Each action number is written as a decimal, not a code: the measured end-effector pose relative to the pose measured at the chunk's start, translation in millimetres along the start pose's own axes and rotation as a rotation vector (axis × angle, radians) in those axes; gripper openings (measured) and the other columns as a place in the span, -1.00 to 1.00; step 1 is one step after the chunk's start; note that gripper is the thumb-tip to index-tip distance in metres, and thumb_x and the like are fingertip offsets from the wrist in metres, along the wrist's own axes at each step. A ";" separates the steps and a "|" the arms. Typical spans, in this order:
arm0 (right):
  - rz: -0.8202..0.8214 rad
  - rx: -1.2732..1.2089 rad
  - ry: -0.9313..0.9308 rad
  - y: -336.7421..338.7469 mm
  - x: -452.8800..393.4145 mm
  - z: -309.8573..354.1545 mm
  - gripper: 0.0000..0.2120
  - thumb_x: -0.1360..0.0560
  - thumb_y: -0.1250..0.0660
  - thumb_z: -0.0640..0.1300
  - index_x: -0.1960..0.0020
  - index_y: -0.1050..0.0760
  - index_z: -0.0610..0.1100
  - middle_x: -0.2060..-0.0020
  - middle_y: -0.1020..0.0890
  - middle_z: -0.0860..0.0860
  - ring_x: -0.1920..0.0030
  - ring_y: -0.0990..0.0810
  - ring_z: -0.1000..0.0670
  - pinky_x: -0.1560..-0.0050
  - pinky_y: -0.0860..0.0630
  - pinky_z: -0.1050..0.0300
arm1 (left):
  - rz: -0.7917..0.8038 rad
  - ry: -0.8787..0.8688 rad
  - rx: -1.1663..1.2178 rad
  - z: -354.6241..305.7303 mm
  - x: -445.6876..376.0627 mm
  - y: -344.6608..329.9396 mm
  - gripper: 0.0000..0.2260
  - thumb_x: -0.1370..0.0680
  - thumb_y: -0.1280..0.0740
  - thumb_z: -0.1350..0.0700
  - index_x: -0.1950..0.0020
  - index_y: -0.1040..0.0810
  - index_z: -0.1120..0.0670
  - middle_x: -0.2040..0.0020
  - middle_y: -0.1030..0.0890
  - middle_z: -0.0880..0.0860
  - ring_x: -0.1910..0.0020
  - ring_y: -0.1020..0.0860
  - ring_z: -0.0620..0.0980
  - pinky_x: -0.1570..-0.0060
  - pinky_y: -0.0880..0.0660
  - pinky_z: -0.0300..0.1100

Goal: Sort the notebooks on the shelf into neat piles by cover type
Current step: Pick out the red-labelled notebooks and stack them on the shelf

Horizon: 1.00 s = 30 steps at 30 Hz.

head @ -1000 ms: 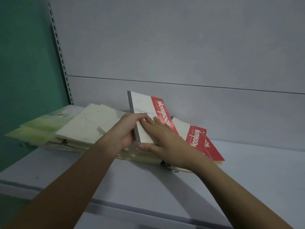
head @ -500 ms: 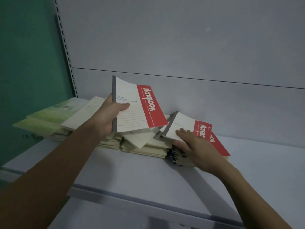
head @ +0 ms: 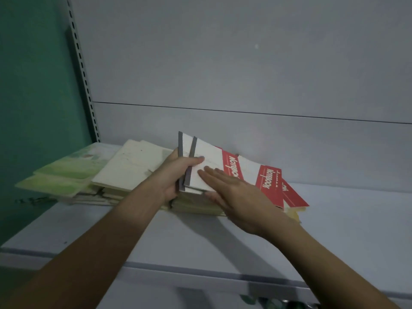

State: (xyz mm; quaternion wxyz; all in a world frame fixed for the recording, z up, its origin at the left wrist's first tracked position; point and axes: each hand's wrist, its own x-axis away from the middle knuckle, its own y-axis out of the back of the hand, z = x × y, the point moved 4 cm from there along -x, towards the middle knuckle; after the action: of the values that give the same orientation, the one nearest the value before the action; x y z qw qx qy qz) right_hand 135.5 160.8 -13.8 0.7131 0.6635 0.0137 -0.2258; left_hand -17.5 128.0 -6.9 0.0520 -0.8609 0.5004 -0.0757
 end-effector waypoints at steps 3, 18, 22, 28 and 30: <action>-0.091 -0.269 -0.092 1.8 -0.2 -11.9 -0.48 -0.60 0.05 0.23 -0.50 -0.25 0.10 -0.50 -0.20 0.19 -0.47 -0.16 0.19 -0.42 -0.15 0.21 | -0.087 -0.112 -0.007 0.4 1.4 15.2 -0.61 -0.53 -0.30 0.38 -0.29 -0.45 0.05 -0.11 -0.66 0.10 0.01 -0.67 0.09 0.19 -0.63 -0.04; 0.051 -0.001 -0.540 -12.6 12.2 -68.1 -0.78 -0.67 -0.05 -0.07 -0.13 -0.47 -0.02 -0.02 -0.55 -0.05 0.01 -0.55 -0.13 0.11 -0.45 0.08 | -0.079 -0.142 0.062 -12.2 5.2 60.1 -0.61 -0.55 -0.28 0.36 -0.32 -0.39 0.05 -0.14 -0.64 0.05 0.00 -0.64 0.06 0.22 -0.63 -0.05; -0.434 -0.034 -0.586 18.9 12.8 -51.5 -0.77 -0.66 -0.08 -0.10 -0.13 -0.52 -0.02 0.25 -0.56 -0.02 0.23 -0.53 -0.11 0.32 -0.37 0.06 | -0.048 -0.139 0.072 -7.0 1.8 54.5 -0.61 -0.54 -0.28 0.39 -0.32 -0.39 0.10 -0.14 -0.64 0.09 -0.02 -0.65 0.08 0.13 -0.63 -0.02; -0.304 0.078 -0.391 22.2 18.4 27.8 -0.57 -0.63 -0.20 -0.14 -0.47 -0.30 0.07 -0.20 -0.59 -0.03 -0.04 -0.62 -0.09 0.09 -0.58 0.07 | -0.017 -0.158 0.088 5.5 5.2 24.9 -0.65 -0.55 -0.31 0.32 -0.29 -0.39 0.07 -0.10 -0.64 0.12 -0.05 -0.63 0.14 -0.07 -0.58 0.14; -0.225 0.148 -0.272 18.8 27.9 36.4 -0.54 -0.61 -0.23 -0.11 -0.49 -0.27 0.06 -0.39 -0.45 0.05 -0.31 -0.50 -0.08 -0.21 -0.50 0.00 | -0.023 -0.156 0.101 8.9 12.7 13.9 -0.73 -0.59 -0.32 0.19 -0.28 -0.42 0.04 -0.08 -0.66 0.08 -0.04 -0.64 0.10 -0.06 -0.59 0.12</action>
State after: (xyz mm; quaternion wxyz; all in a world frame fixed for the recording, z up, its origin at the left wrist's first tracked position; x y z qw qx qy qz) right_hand 156.8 117.9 -0.7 0.6278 0.6719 -0.0255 -0.3921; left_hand -21.5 110.2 -16.9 0.1333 -0.8662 0.4804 -0.0340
